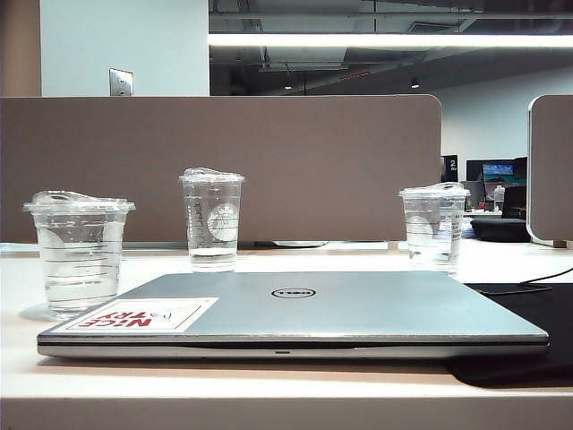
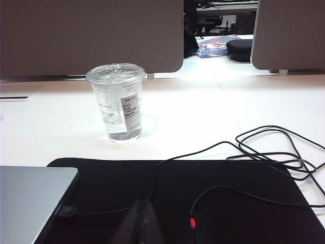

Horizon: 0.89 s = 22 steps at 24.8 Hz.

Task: Pick up the coffee cup on the middle and place it on the left side of the laptop.

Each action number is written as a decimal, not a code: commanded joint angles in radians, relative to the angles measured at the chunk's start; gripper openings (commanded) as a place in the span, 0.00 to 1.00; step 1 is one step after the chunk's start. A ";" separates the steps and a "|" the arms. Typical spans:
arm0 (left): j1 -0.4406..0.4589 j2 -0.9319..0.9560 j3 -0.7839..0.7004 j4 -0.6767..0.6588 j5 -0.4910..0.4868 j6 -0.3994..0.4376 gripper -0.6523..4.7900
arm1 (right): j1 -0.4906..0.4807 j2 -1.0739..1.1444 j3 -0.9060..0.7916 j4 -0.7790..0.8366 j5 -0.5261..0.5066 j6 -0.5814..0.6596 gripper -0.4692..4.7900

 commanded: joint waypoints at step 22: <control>0.001 0.000 0.003 0.008 0.002 -0.048 0.11 | 0.001 -0.002 -0.004 0.017 0.002 0.000 0.08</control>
